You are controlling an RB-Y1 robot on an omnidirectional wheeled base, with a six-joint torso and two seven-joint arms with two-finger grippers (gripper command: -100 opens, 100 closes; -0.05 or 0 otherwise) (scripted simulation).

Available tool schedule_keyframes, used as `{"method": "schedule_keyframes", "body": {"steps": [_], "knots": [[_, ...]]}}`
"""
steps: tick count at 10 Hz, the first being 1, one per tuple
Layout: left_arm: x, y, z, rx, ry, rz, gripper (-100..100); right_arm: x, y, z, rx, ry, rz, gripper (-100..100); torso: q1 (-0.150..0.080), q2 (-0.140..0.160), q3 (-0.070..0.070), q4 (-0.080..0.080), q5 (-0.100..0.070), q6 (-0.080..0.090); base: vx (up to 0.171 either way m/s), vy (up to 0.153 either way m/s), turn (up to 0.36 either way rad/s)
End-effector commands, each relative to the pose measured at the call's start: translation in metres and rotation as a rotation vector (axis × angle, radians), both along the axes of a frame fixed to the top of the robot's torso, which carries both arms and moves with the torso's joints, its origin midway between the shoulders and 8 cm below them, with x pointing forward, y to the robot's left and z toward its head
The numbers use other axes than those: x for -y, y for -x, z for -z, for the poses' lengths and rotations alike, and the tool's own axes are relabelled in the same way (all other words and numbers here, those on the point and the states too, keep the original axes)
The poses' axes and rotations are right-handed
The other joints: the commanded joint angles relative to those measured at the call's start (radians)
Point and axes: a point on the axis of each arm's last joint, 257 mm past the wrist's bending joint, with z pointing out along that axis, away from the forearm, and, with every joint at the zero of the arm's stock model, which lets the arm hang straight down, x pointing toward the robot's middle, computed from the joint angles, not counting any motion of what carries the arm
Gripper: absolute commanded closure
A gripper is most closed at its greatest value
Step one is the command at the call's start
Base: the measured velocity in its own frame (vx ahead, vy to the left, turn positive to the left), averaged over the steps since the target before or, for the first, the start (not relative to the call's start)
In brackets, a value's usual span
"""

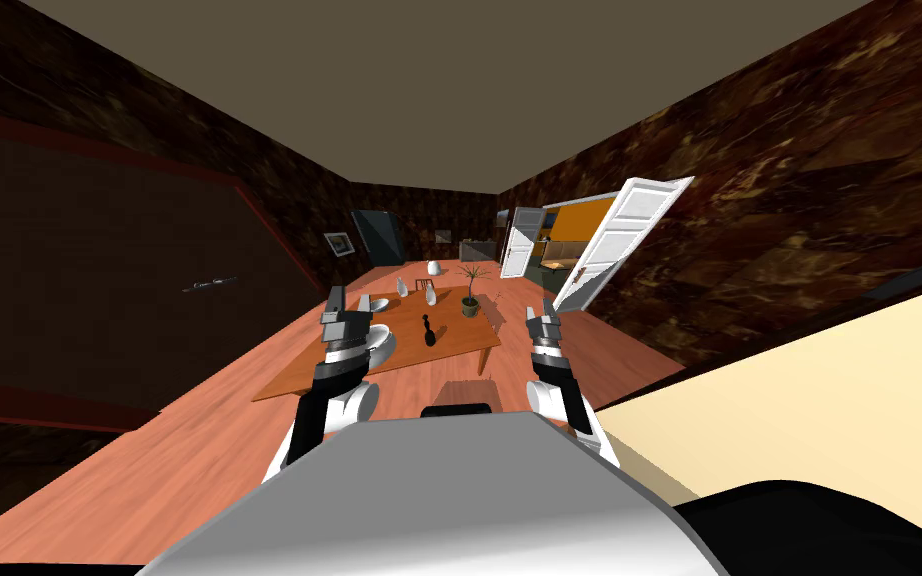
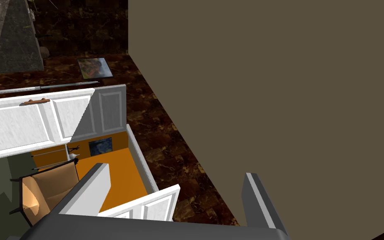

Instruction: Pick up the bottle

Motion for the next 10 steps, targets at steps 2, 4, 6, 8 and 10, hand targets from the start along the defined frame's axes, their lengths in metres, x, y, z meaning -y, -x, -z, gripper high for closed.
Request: {"method": "schedule_keyframes", "body": {"steps": [2, 4, 6, 8, 10], "knots": [[0.003, -0.009, 0.011, -0.014, -0.031, -0.005, -100, 0.0, 0.0, 0.0, 0.0, 0.0, 0.0, 0, 0.001, 0.001, 0.0, 0.0, 0.0, 0.0, -0.027, 0.02, -0.048], [0.005, -0.017, 0.024, -0.029, -0.06, -0.015, -100, 0.0, 0.0, 0.0, 0.0, 0.0, 0.0, 0, 0.003, 0.002, 0.001, 0.0, 0.001, 0.0, -0.041, 0.041, -0.051], [0.006, -0.026, 0.035, -0.037, -0.097, -0.031, -100, 0.0, 0.0, 0.0, 0.0, 0.0, 0.0, 0, 0.004, 0.003, 0.002, 0.001, 0.001, 0.0, -0.052, 0.065, -0.075], [0.006, -0.034, 0.049, -0.058, -0.117, -0.043, -100, 0.0, 0.0, 0.0, 0.0, 0.0, 0.0, 0, 0.003, 0.003, 0.002, 0.001, 0.001, 0.0, -0.031, 0.038, -0.032], [0.006, -0.04, 0.058, -0.068, -0.139, -0.056, -100, 0.0, 0.0, 0.0, 0.0, 0.0, 0.0, 0, 0.002, 0.001, 0.001, 0.0, 0.001, 0.0, -0.02, 0.028, -0.05]]}}
